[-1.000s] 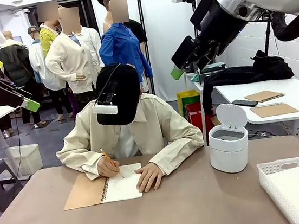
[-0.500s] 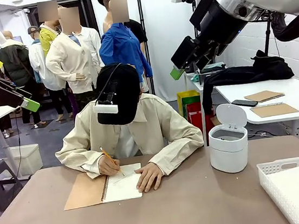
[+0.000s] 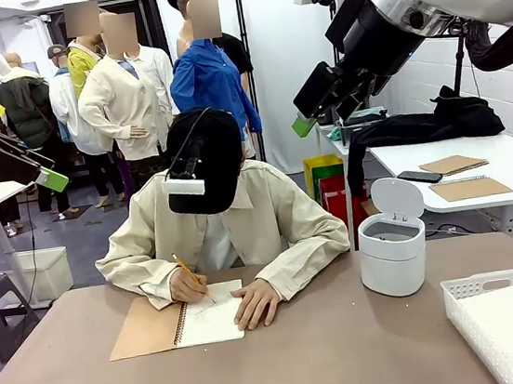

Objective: Sort the paper based on its condition.
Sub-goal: If a person hands you a paper, place it in the Organizing basket , and if it's crumpled, put it in the Trash can.

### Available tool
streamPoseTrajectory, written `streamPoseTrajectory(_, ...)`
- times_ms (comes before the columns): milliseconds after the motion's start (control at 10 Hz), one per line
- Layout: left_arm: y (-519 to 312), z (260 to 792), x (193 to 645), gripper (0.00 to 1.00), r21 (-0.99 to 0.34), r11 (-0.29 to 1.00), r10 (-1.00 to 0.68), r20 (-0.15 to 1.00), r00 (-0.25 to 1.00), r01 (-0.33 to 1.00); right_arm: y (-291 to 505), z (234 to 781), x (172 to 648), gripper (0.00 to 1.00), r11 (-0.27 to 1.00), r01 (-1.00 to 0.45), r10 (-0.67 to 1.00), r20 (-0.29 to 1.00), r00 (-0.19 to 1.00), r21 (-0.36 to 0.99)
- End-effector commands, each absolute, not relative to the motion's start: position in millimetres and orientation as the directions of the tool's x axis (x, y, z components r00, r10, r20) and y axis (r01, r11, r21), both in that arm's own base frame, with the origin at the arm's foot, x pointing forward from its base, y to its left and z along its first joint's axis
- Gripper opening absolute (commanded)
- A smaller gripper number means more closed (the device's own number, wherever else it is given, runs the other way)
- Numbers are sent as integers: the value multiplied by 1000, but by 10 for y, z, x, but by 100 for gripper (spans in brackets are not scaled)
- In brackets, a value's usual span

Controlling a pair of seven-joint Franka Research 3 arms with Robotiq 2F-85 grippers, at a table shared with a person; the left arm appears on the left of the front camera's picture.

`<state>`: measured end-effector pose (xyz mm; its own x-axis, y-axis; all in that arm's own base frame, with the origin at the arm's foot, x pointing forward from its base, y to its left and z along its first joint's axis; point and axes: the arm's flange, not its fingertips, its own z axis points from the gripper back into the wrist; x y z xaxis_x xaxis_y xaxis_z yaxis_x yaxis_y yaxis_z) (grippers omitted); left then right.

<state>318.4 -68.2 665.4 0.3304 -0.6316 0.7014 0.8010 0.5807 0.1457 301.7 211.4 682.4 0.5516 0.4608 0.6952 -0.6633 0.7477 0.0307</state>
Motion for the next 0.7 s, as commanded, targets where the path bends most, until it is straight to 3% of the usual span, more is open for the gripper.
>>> streamPoseTrajectory(0,-671,6663,3182,100,145,581,-630,704,329,801,2123,6825,3008,100,755,-655,450,695,561,40)
streamPoseTrajectory(600,-671,6663,3182,100,145,581,-630,704,329,801,2123,6825,3008,100,755,-655,450,695,561,40)
